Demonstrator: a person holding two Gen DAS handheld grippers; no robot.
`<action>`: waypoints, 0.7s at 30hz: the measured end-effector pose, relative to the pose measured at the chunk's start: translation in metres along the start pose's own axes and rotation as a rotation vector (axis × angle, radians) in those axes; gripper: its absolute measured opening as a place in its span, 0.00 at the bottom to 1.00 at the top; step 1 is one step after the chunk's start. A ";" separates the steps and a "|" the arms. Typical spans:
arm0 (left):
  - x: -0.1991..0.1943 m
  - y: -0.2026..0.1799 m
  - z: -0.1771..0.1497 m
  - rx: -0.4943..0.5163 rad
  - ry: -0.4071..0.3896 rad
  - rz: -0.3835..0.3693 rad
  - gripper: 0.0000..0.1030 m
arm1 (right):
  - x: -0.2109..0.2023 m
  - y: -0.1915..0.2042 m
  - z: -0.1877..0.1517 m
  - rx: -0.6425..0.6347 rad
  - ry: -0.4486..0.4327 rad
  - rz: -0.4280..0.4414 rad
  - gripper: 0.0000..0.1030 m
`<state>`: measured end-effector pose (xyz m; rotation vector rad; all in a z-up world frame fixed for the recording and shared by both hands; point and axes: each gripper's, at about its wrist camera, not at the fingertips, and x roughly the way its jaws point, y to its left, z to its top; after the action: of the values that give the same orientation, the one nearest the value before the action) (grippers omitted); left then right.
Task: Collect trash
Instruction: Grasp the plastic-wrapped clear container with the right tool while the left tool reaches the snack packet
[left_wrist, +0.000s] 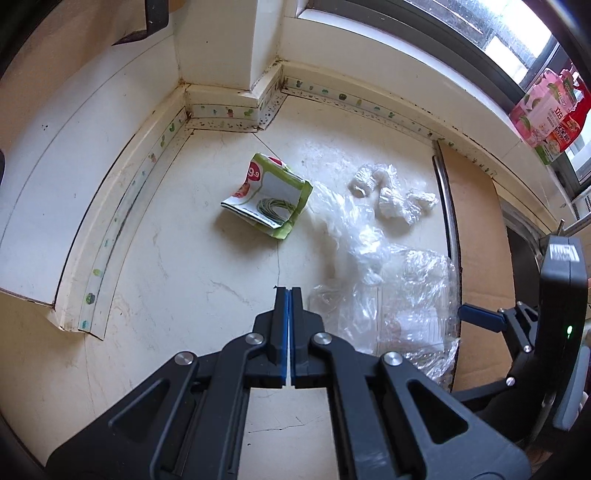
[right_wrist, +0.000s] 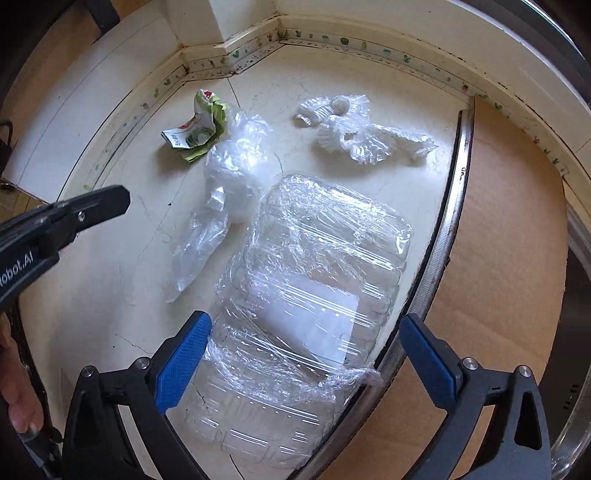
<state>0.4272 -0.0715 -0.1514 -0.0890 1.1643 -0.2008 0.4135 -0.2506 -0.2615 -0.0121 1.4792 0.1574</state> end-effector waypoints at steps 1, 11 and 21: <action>0.003 0.000 0.003 0.003 -0.001 0.001 0.00 | 0.000 0.002 -0.004 -0.003 0.003 -0.005 0.99; 0.045 0.011 0.047 -0.038 0.019 -0.009 0.00 | -0.001 -0.002 -0.033 0.031 0.035 0.047 0.92; 0.076 0.036 0.070 -0.179 0.065 -0.107 0.00 | -0.037 -0.051 -0.046 0.074 0.004 0.136 0.90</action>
<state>0.5246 -0.0542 -0.1988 -0.3045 1.2416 -0.1944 0.3709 -0.3099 -0.2336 0.1481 1.4890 0.2124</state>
